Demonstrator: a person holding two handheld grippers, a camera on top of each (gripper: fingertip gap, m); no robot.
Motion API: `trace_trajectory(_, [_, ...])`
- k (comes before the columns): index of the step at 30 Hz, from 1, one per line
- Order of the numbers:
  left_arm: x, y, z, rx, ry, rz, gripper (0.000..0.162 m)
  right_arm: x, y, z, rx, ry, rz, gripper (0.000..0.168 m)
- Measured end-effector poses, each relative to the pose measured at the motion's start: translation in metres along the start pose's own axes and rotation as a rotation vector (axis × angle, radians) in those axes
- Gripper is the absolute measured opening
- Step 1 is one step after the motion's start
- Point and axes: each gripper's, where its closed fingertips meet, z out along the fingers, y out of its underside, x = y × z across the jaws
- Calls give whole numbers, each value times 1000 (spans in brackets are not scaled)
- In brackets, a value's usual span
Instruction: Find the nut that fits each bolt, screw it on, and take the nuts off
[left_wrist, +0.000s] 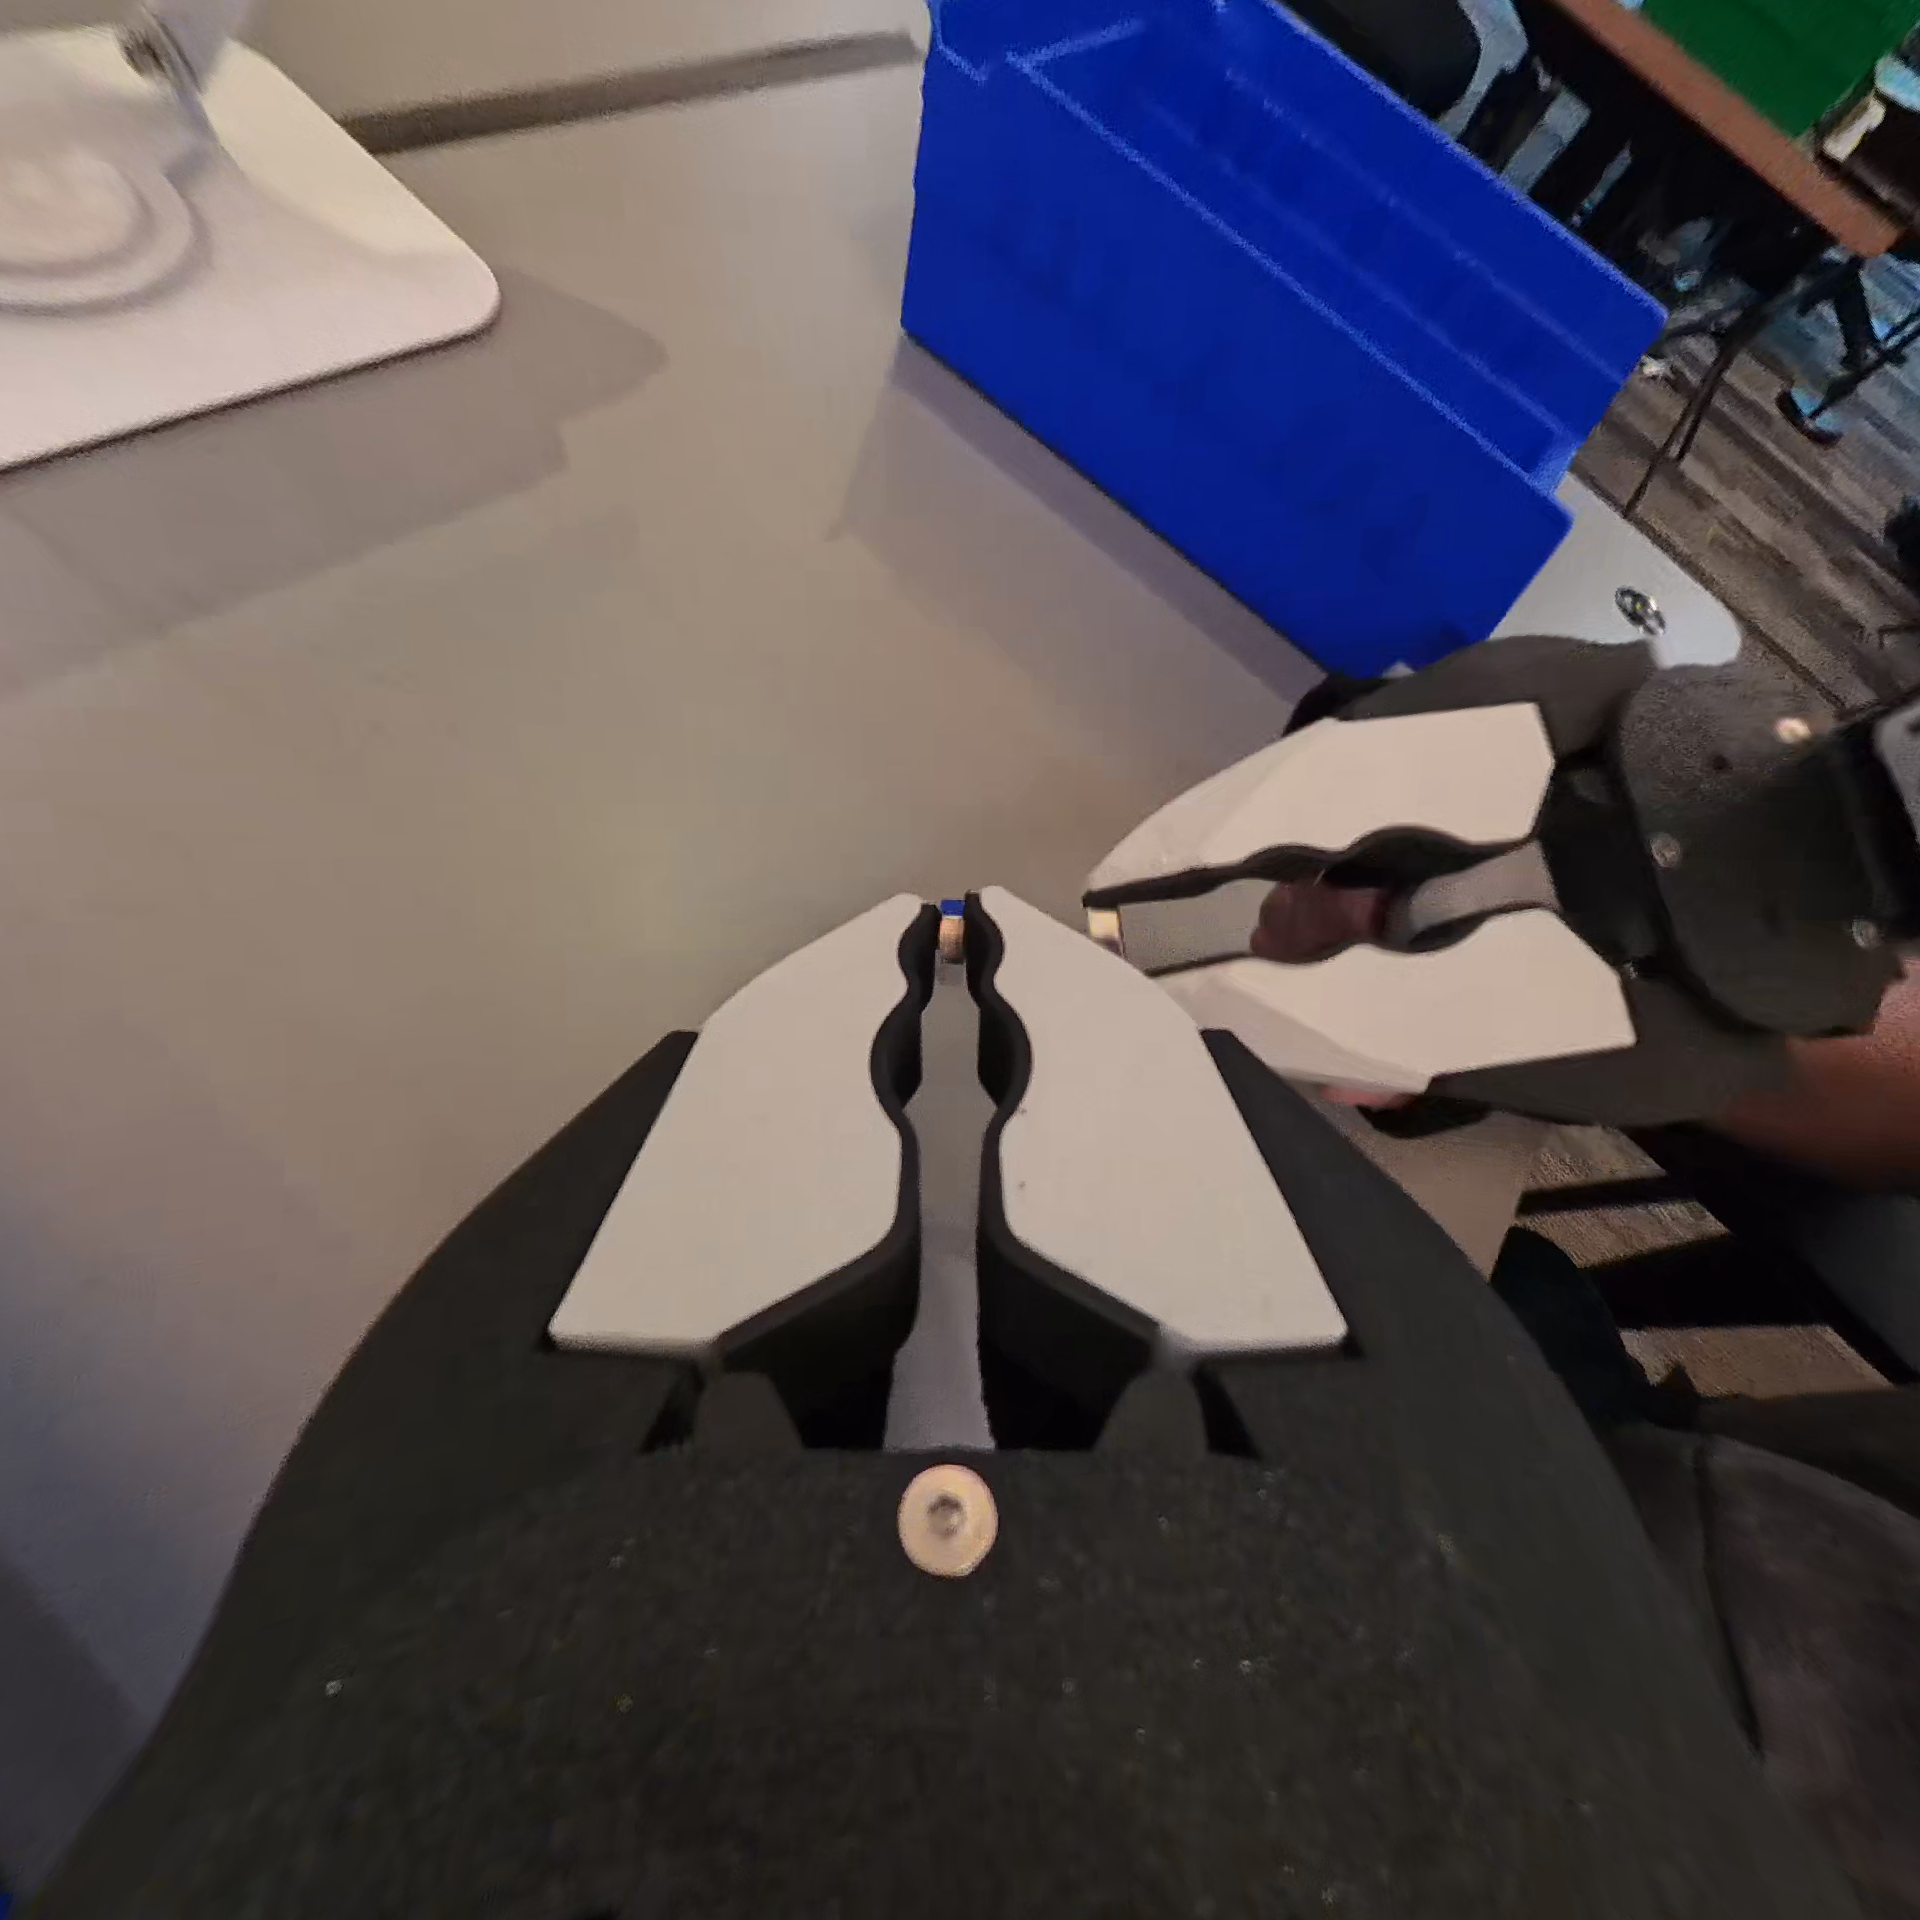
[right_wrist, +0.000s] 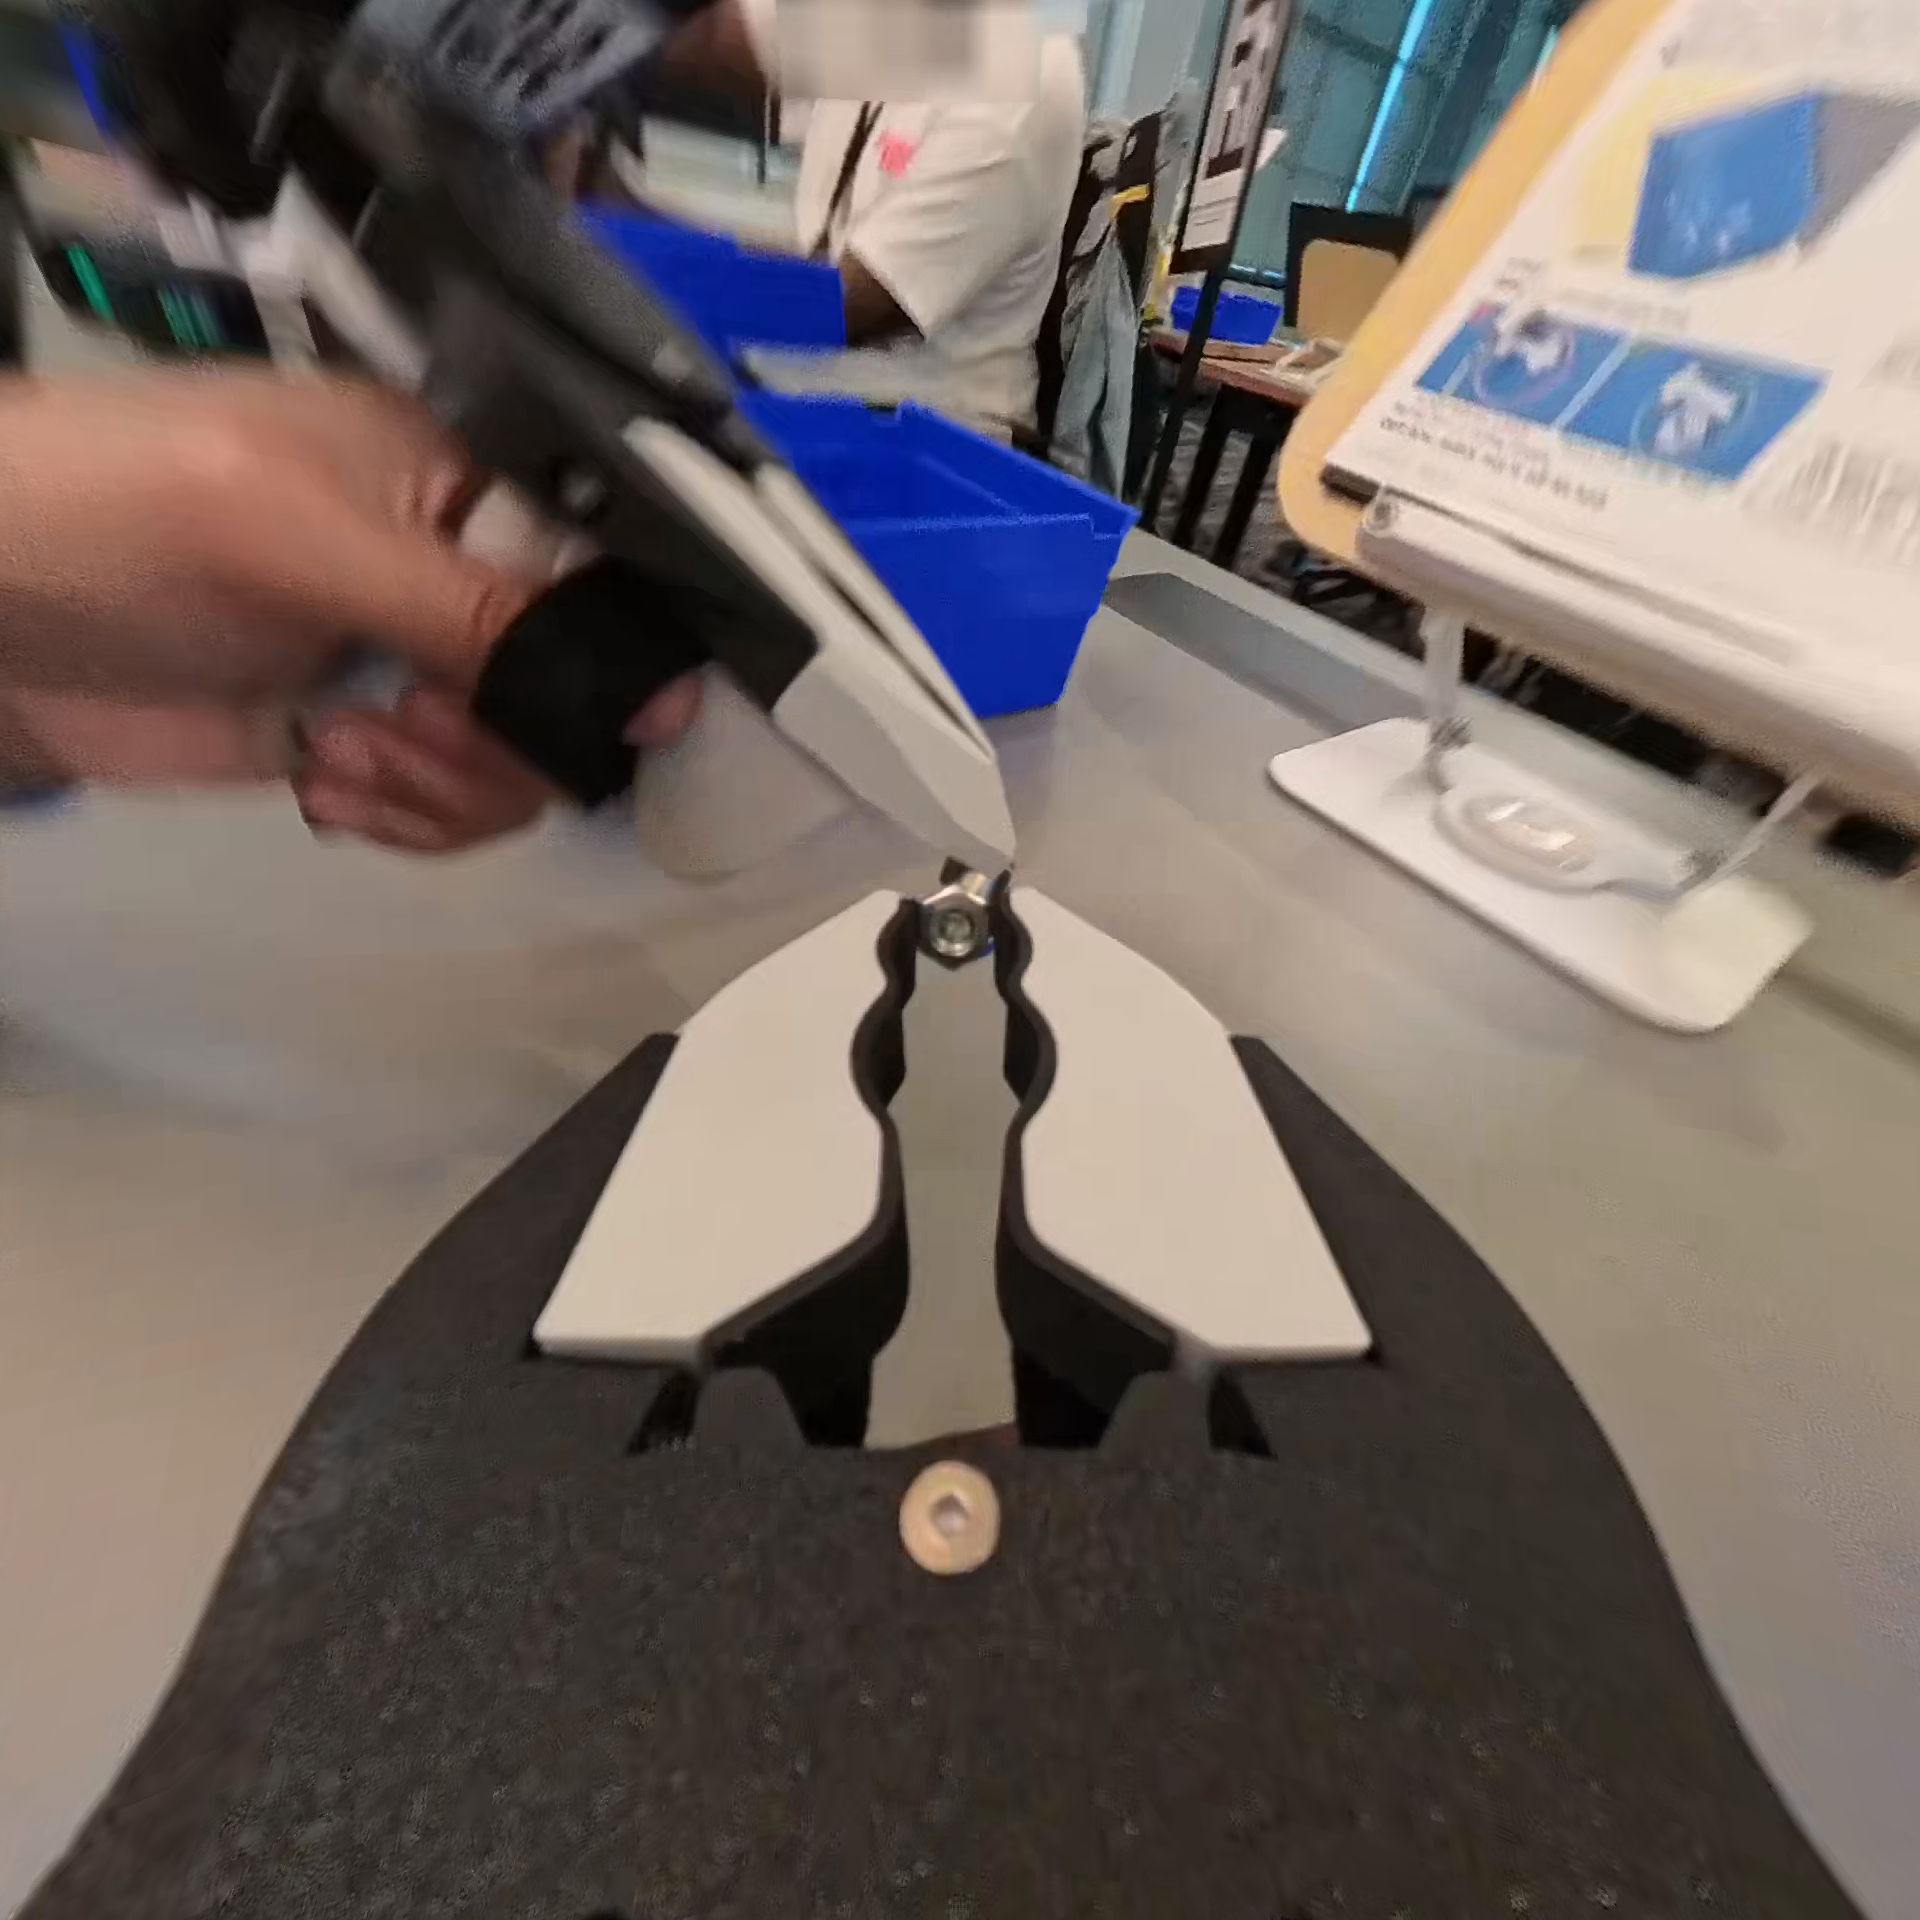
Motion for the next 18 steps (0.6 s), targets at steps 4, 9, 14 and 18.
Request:
trace_trajectory(4, [-1, -10, -4, 84, -16, -36, 5, 5, -8, 1, 104, -58, 351, 14])
trace_trajectory(9, [7, -5, -2, 65, 145, -199, 5, -2, -11, -4, 95, 44, -80, 14])
trace_trajectory(14, [15, 7, 0, -31, 248, -217, 5, -9, -5, -11, -1, 45, -509, 14])
trace_trajectory(18, [19, 23, 4, -140, 275, -184, 5, -18, 10, -16, -70, 4, -804, 14])
